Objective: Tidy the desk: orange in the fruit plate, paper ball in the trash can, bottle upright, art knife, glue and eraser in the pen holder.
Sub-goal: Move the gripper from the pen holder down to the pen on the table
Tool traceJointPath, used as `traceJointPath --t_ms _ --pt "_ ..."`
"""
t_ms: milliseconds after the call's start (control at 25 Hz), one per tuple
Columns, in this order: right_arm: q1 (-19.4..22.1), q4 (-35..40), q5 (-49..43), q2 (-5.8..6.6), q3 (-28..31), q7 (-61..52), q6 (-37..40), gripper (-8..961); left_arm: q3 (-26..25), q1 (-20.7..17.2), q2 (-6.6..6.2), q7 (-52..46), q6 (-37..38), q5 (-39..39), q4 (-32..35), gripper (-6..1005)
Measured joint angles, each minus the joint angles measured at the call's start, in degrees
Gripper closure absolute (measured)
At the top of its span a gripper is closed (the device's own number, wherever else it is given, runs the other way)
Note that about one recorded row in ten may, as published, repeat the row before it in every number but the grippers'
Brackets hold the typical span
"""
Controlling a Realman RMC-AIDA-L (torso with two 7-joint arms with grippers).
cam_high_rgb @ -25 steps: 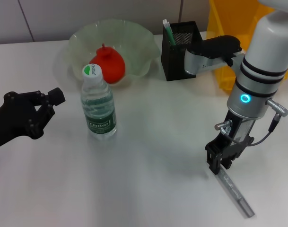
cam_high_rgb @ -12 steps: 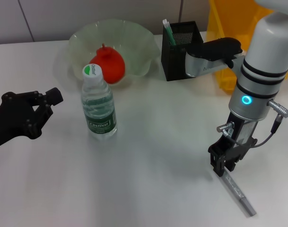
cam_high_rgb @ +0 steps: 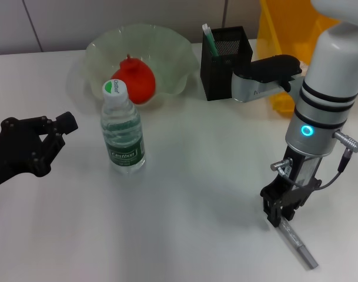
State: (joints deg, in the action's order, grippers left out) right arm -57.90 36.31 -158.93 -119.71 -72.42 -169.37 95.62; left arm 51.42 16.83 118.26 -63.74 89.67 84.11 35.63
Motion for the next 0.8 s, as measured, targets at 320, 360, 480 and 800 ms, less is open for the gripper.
traceJointPath --t_ms 320,360,480,800 --pt "0.19 0.25 0.03 0.00 0.00 0.00 -0.38 705 -0.01 -0.03 0.04 0.03 0.33 0.00 -0.12 973" --pt "0.23 0.29 0.07 0.00 0.00 0.00 -0.42 705 -0.01 -0.04 0.04 0.03 0.33 0.00 -0.14 973" --pt "0.27 0.29 0.07 0.00 0.00 0.00 -0.54 707 -0.10 -0.04 0.04 0.17 0.34 0.00 -0.34 973" --pt "0.38 -0.01 0.08 0.00 0.00 0.00 -0.95 728 -0.57 -0.04 0.04 0.55 0.50 0.01 -0.68 973"
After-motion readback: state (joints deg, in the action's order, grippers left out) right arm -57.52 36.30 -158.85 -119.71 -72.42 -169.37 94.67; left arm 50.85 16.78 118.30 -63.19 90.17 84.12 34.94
